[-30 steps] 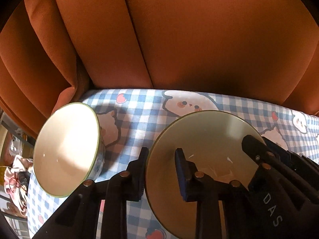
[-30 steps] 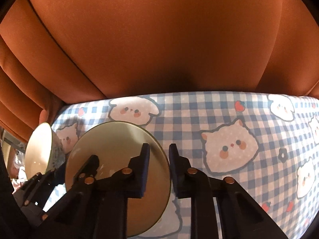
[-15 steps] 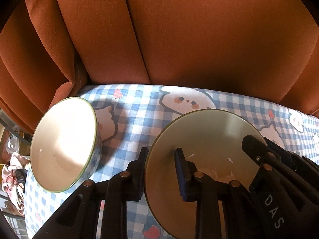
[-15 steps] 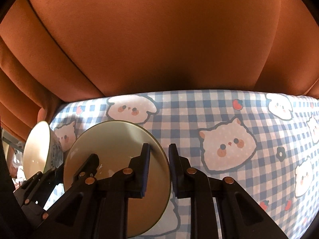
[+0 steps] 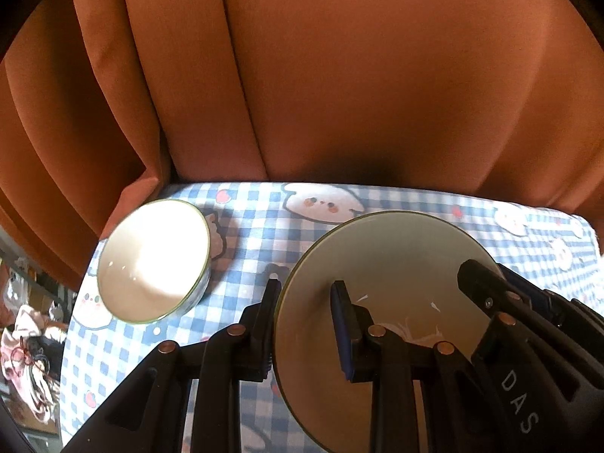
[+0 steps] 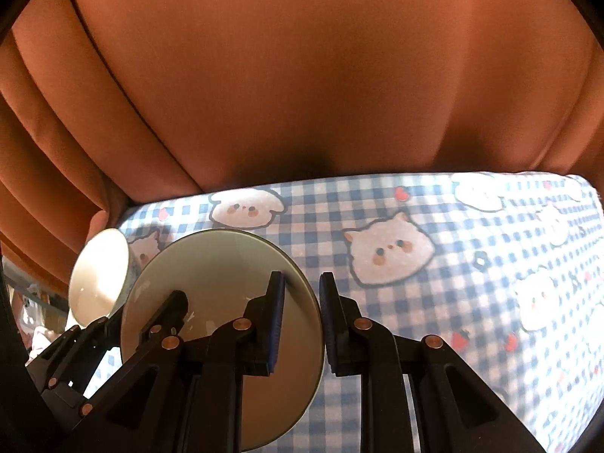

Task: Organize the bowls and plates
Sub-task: 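Carry the plain plate over the red-patterned plate stack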

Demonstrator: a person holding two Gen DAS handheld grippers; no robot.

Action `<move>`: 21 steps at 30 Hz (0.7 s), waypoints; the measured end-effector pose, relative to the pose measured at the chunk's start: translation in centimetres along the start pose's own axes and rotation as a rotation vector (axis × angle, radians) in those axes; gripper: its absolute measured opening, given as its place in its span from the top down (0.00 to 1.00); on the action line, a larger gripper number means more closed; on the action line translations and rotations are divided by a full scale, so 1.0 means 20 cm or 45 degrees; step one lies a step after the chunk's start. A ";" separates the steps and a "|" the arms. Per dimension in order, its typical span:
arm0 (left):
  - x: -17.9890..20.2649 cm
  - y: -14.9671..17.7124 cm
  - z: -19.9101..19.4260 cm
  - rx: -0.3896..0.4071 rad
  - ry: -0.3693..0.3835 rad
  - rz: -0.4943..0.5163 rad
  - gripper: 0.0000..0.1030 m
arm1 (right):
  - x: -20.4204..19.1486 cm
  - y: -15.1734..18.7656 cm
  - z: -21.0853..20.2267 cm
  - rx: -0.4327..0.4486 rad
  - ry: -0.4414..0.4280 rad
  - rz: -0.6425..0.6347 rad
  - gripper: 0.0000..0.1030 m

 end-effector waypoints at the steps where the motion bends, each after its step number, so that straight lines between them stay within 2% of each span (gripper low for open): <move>1: 0.00 0.01 -0.04 0.000 0.011 0.009 0.76 | 0.00 0.02 -0.05 0.012 0.013 0.012 0.78; 12: 0.03 0.20 -0.44 0.055 0.143 0.137 0.76 | 0.01 0.26 -0.56 0.091 0.142 0.092 0.78; 21: 0.10 0.39 -0.65 0.055 0.245 0.216 0.76 | 0.06 0.51 -0.83 0.105 0.239 0.169 0.78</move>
Point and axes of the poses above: each gripper's, at about its wrist camera, not at the fingertips, and z roughly the way its jaws point, x to its right, y to its underside, the point moved 1 cm from there along z, roughly the way its jaws point, and after that the axes turned 3 degrees about x, right-handed, at the moved point
